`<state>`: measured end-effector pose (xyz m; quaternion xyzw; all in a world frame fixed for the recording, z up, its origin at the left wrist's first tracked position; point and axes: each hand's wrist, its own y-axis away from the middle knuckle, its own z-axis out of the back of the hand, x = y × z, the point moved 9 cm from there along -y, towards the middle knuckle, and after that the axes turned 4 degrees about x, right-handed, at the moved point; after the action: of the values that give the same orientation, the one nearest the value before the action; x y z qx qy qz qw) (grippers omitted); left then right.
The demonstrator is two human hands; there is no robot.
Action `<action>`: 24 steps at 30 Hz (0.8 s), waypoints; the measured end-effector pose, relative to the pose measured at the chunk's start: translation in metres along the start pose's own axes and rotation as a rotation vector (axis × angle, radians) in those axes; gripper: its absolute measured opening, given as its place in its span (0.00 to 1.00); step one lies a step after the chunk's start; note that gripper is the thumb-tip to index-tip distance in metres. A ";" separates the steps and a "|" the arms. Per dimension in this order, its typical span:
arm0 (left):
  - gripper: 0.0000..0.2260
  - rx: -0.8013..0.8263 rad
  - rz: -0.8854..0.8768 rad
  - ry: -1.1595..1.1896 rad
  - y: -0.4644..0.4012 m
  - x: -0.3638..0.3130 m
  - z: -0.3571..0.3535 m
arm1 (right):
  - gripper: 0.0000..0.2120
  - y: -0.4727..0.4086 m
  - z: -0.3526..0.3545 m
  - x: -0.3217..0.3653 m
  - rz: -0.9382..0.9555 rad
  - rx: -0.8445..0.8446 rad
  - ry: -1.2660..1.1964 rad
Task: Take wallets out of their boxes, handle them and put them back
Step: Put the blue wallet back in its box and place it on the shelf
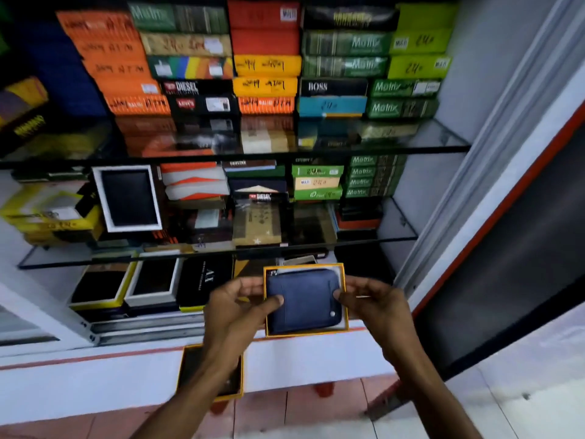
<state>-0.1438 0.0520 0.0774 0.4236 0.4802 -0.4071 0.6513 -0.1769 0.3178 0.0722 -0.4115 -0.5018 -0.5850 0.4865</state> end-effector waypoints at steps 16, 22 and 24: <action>0.16 -0.074 -0.295 -0.092 -0.119 -0.131 -0.035 | 0.18 -0.145 0.002 0.101 0.241 -0.145 0.038; 0.22 0.054 -0.274 -0.151 -0.146 -0.125 -0.066 | 0.24 -0.172 -0.003 0.102 0.202 -0.112 0.141; 0.24 0.080 -0.275 -0.134 -0.149 -0.122 -0.067 | 0.23 -0.168 -0.005 0.105 0.220 -0.096 0.151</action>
<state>-0.3274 0.0837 0.1603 0.3515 0.4727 -0.5386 0.6024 -0.3619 0.3001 0.1422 -0.4414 -0.3871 -0.5809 0.5638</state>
